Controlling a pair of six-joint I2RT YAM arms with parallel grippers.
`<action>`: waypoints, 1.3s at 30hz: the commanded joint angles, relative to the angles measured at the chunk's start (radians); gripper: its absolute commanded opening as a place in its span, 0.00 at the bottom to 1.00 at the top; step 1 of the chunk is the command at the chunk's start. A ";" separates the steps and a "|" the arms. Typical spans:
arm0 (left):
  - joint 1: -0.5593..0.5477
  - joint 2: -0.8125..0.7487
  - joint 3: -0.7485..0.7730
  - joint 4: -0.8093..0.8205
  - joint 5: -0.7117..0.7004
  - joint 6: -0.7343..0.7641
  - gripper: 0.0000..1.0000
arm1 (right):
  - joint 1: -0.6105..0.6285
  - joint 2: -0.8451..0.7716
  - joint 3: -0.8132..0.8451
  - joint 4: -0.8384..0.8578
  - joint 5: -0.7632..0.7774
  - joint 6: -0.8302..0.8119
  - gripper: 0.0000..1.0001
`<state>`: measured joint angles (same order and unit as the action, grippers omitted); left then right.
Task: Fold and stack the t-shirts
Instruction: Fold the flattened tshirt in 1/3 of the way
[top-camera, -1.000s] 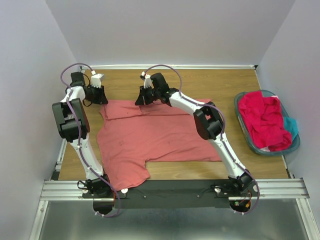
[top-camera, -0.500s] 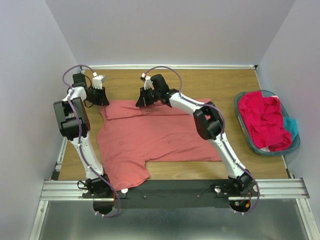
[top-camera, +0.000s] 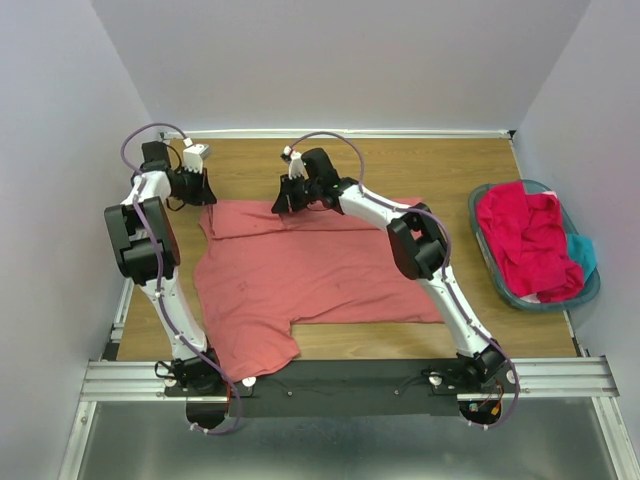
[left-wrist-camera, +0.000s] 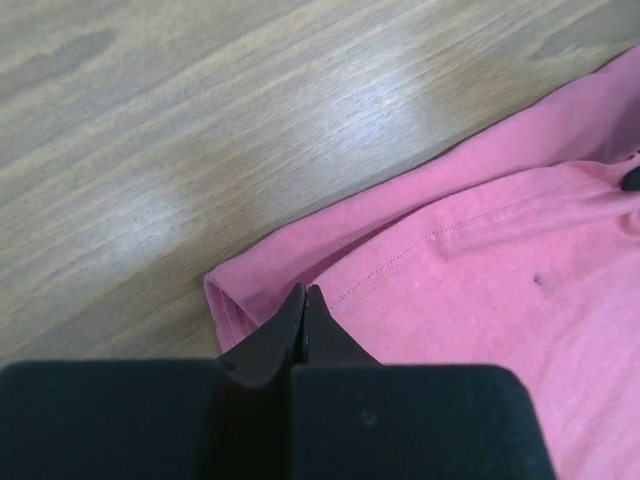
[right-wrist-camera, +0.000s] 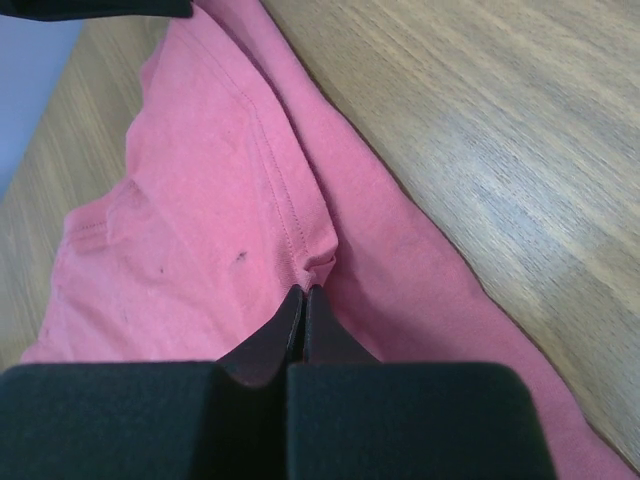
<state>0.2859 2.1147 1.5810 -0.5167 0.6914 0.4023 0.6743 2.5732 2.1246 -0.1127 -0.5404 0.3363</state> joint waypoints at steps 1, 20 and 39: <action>-0.005 -0.084 -0.013 -0.011 0.045 0.026 0.00 | 0.011 -0.067 -0.023 0.011 -0.016 -0.019 0.01; 0.022 -0.303 -0.268 -0.177 0.033 0.271 0.00 | 0.010 -0.206 -0.227 0.011 -0.096 -0.052 0.01; 0.053 -0.435 -0.437 -0.221 -0.024 0.380 0.00 | 0.041 -0.262 -0.354 0.011 -0.208 -0.069 0.00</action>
<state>0.3256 1.7237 1.1652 -0.7235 0.6971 0.7403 0.6952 2.3745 1.7927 -0.1055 -0.7055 0.2928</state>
